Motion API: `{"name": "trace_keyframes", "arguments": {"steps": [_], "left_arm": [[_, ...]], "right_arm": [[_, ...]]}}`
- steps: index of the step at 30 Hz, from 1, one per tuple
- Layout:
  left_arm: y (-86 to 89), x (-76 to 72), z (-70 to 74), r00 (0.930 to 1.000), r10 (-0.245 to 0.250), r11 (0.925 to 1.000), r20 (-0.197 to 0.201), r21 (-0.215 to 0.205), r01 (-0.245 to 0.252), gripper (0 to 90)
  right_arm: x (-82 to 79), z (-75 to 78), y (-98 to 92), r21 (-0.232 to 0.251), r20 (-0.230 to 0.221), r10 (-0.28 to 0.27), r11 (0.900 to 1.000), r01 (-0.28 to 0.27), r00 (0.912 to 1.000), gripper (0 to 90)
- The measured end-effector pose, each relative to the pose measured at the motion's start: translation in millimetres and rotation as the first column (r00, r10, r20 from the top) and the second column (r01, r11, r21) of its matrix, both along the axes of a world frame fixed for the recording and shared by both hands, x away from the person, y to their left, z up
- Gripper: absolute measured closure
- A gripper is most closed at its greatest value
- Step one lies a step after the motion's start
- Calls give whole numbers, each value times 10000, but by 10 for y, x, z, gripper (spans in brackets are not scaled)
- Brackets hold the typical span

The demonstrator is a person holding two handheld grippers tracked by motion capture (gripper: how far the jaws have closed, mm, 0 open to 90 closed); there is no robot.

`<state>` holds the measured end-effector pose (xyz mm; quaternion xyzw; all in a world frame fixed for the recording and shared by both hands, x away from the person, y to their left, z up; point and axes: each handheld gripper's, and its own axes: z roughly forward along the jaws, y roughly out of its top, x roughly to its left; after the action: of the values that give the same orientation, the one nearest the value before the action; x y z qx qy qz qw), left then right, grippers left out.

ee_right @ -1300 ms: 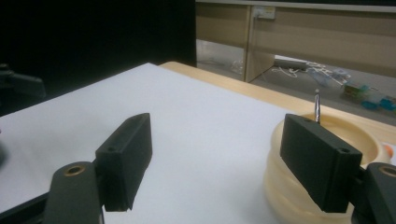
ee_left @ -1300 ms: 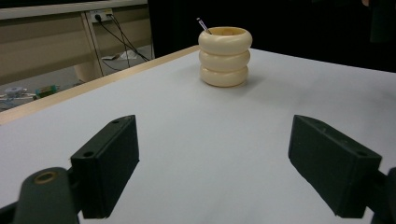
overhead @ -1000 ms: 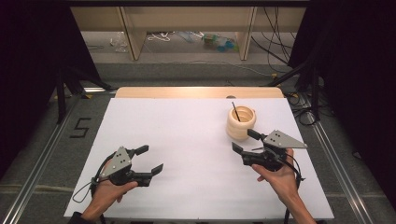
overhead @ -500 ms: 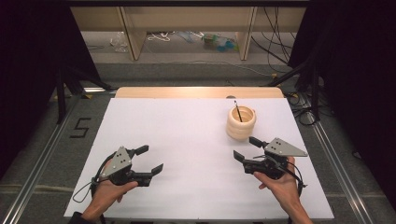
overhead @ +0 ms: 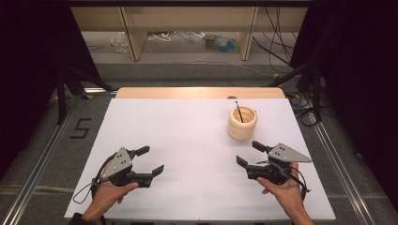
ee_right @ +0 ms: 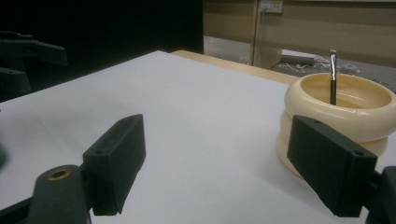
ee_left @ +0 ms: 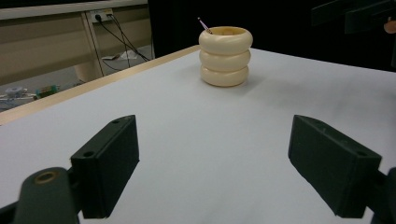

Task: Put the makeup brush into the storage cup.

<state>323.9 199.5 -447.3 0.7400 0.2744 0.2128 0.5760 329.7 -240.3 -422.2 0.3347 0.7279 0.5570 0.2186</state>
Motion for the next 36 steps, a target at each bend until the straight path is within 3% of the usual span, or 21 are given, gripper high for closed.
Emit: {"name": "trace_keyframes", "arguments": {"steps": [2,15,20,22,28,36], "left_arm": [[4,2,1,10000,4,10000,22,18,-4,163],[7,6,3,10000,-64,10000,63,53,64,162],[-3,3,-3,10000,-18,10000,-14,5,18,162],[-6,4,-5,10000,19,10000,-45,17,-19,162],[-5,9,-6,10000,-61,10000,27,-6,61,162],[-10,6,-7,10000,-56,10000,13,-51,56,163]], "right_arm": [[-12,-2,-5,185,5,62,9998,-63,10000,201],[-109,-45,-58,-44,-133,-161,9999,160,9998,174],[-140,-58,-74,-159,-199,0,9999,-3,9998,167],[-167,-75,-70,55,-293,112,9999,-111,9995,167],[-229,-105,-92,-266,-463,16,9996,-29,9989,164],[-250,-127,-135,-364,-292,-31,9993,20,9996,164]]}}
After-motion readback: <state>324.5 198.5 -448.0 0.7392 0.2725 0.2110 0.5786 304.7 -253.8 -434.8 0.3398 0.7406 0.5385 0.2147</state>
